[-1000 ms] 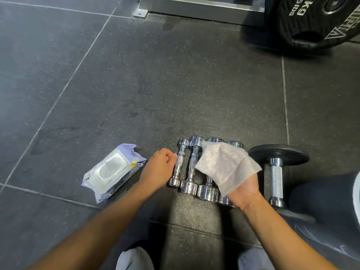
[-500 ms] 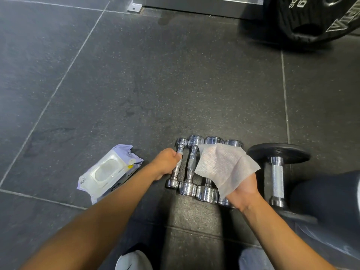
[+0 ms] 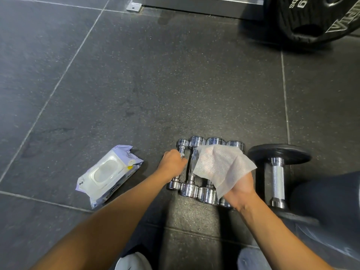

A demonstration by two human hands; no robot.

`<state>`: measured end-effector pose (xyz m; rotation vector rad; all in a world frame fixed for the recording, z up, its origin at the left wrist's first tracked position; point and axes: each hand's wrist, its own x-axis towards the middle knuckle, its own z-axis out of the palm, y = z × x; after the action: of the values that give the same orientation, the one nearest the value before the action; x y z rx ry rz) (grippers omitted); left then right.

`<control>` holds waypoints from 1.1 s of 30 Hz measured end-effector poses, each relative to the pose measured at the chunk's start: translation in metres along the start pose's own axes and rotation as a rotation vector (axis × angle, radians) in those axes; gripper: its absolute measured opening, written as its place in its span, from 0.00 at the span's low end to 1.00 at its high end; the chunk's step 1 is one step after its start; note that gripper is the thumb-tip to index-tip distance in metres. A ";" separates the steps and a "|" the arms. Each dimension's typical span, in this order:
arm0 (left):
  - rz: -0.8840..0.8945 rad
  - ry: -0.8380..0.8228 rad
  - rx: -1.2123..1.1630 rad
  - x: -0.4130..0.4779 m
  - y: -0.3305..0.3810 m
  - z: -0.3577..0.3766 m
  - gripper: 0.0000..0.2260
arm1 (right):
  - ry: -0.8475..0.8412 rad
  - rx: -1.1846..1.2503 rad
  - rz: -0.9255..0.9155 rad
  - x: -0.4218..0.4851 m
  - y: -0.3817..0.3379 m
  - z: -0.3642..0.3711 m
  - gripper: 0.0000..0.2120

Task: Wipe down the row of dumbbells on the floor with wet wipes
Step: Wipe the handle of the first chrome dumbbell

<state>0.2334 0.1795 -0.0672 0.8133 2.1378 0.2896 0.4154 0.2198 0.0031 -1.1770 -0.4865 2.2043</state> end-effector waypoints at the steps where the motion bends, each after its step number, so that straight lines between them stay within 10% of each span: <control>1: 0.002 0.013 -0.001 -0.002 0.000 -0.001 0.15 | -0.004 -0.001 -0.006 0.001 0.000 -0.002 0.13; 10: 0.060 -0.058 -0.586 -0.045 -0.011 -0.027 0.07 | -0.038 -0.112 -0.100 0.002 0.000 0.012 0.12; 22: 0.368 0.049 -0.527 -0.117 0.019 -0.013 0.04 | 0.090 -0.825 -0.408 0.013 0.015 0.065 0.10; 28: 0.091 -0.365 -1.079 -0.122 0.018 -0.018 0.12 | 0.247 -0.444 -0.201 0.019 -0.004 0.069 0.13; 33: 0.050 -0.450 -1.099 -0.117 0.014 -0.018 0.13 | 0.231 -0.256 -0.078 0.015 -0.012 0.073 0.22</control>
<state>0.2798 0.1161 0.0228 0.2271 1.2326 1.0663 0.3516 0.2351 0.0398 -1.4984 -0.7188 1.9501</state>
